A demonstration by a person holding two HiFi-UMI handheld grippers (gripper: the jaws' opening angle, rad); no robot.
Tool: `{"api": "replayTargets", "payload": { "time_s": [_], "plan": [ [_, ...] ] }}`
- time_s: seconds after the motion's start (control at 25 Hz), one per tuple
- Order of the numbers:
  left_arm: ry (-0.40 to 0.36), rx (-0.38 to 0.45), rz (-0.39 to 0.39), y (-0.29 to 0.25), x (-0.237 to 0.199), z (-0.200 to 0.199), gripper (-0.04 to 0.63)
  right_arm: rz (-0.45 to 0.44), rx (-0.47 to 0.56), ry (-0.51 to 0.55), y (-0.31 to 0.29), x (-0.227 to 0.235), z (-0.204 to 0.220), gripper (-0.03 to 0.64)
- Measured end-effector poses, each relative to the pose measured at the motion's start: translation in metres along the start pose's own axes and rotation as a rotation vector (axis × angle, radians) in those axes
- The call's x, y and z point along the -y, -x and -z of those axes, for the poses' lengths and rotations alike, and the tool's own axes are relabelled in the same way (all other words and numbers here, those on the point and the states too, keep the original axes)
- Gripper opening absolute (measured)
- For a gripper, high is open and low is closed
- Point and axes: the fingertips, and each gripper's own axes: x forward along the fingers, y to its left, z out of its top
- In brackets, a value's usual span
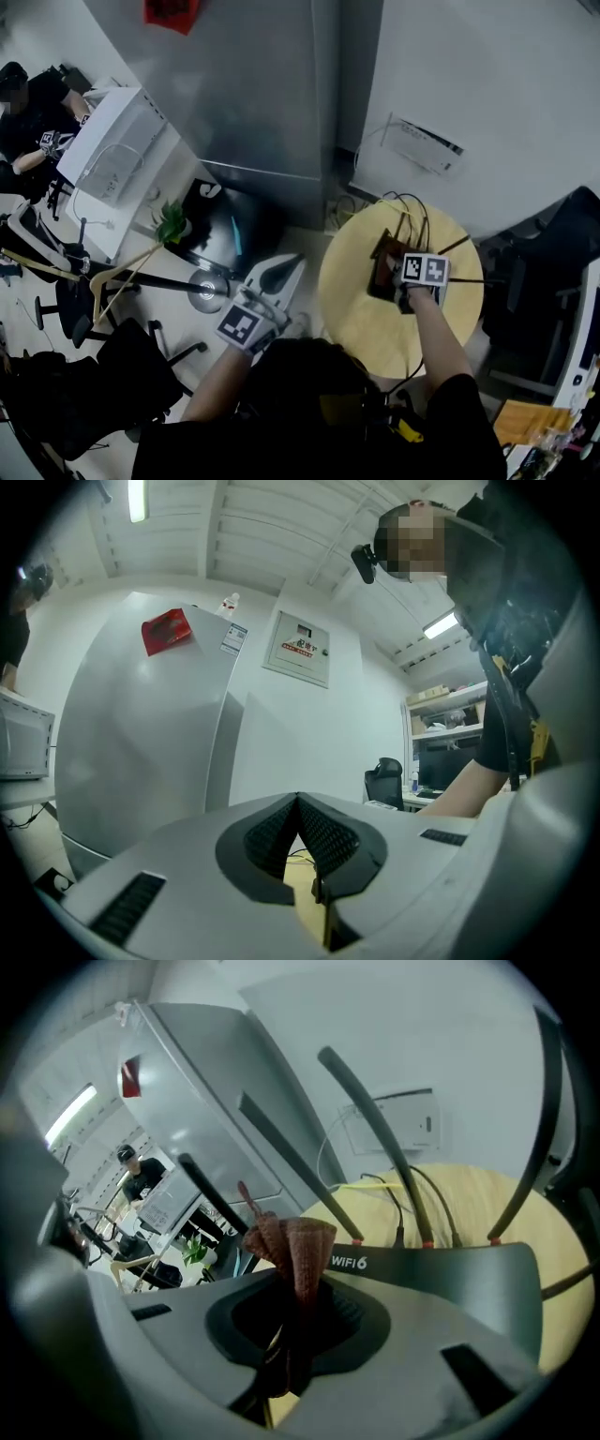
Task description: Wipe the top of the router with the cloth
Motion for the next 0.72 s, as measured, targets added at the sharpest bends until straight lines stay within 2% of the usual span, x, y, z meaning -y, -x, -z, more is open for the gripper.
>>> {"api": "replayTargets", "payload": {
  "time_s": [0.2, 0.28, 0.36, 0.52, 0.6, 0.72],
  "plan": [
    [0.01, 0.0, -0.031, 0.009, -0.002, 0.004, -0.008, -0.025, -0.027, -0.208, -0.024, 0.007, 0.003, 0.061],
    [0.006, -0.008, -0.03, 0.008, 0.0, 0.006, -0.008, 0.005, -0.03, -0.224, -0.031, 0.012, 0.004, 0.061],
    [-0.002, -0.019, -0.016, 0.004, 0.005, 0.008, -0.008, 0.079, -0.04, -0.16, -0.035, 0.019, 0.007, 0.061],
    [-0.015, -0.034, 0.021, -0.009, 0.015, 0.012, -0.008, 0.228, -0.069, 0.057, -0.037, 0.028, 0.01, 0.063],
    [-0.021, -0.032, 0.04, -0.017, 0.019, 0.012, -0.008, 0.265, -0.074, 0.129, -0.037, 0.029, 0.009, 0.063],
    [-0.012, -0.03, 0.062, -0.024, 0.026, 0.012, -0.009, 0.281, -0.082, 0.159, -0.036, 0.032, 0.011, 0.063]
  ]
}}
